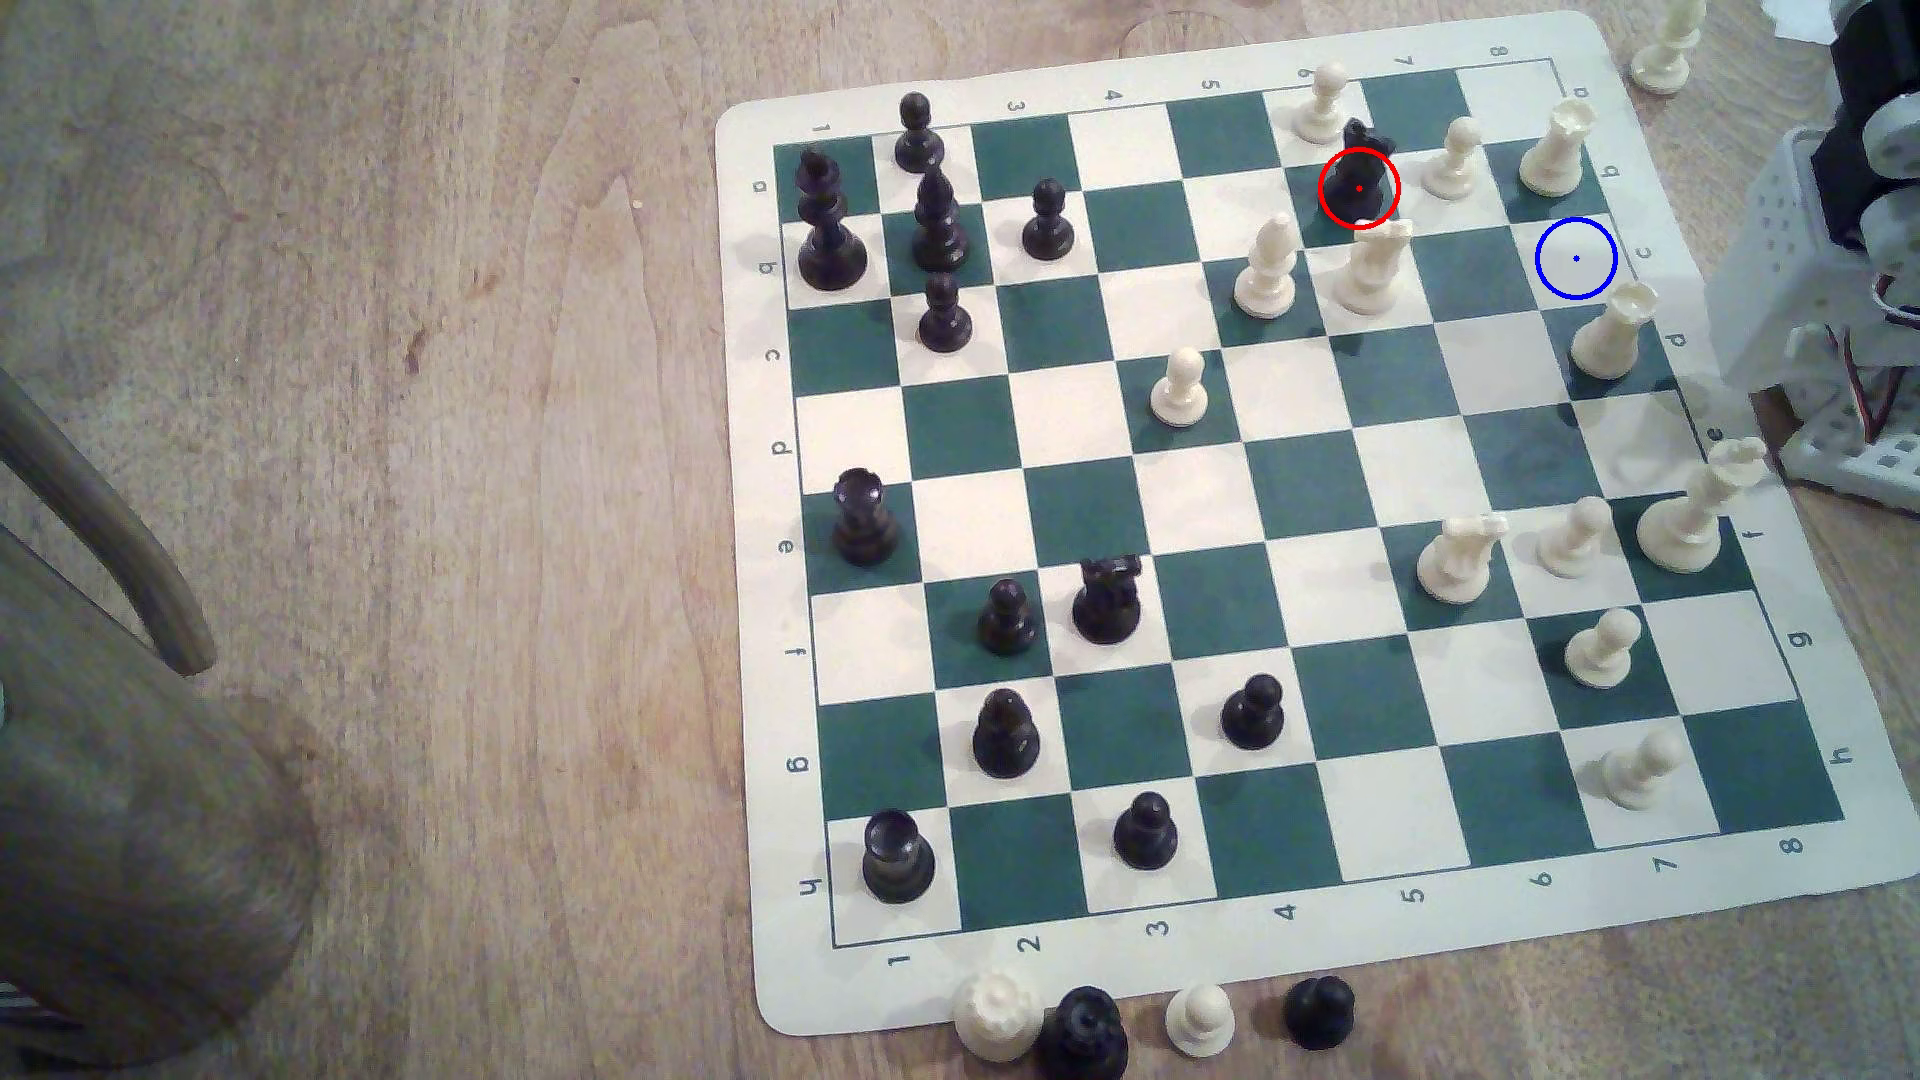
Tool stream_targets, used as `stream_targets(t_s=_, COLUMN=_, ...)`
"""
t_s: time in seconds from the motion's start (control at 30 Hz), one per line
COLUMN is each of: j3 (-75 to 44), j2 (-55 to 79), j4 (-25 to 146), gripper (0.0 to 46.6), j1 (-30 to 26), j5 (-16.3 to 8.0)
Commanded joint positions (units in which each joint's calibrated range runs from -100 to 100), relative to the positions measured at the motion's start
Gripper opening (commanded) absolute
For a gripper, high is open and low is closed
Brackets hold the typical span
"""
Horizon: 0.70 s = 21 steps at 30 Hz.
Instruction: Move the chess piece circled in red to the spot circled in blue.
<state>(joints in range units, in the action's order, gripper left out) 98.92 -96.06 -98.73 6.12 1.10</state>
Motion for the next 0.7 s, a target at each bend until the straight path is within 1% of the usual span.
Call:
stream_targets(t_s=0.0, j3=0.99, j2=0.22, j4=-0.95, gripper=0.2, j1=-0.29, j5=0.15)
stream_targets(t_s=0.17, j3=-0.82, j2=0.31, j4=3.56, gripper=0.2, j1=-0.29, j5=-0.10)
stream_targets(t_s=0.4, j3=-11.25, j2=0.31, j4=18.54, gripper=0.2, j1=-0.37, j5=-0.20)
stream_targets(t_s=0.43, j3=-14.33, j2=0.31, j4=23.54, gripper=0.2, j1=-0.37, j5=0.00)
stream_targets(t_s=0.67, j3=-23.76, j2=0.31, j4=47.78, gripper=0.2, j1=-0.29, j5=-0.15)
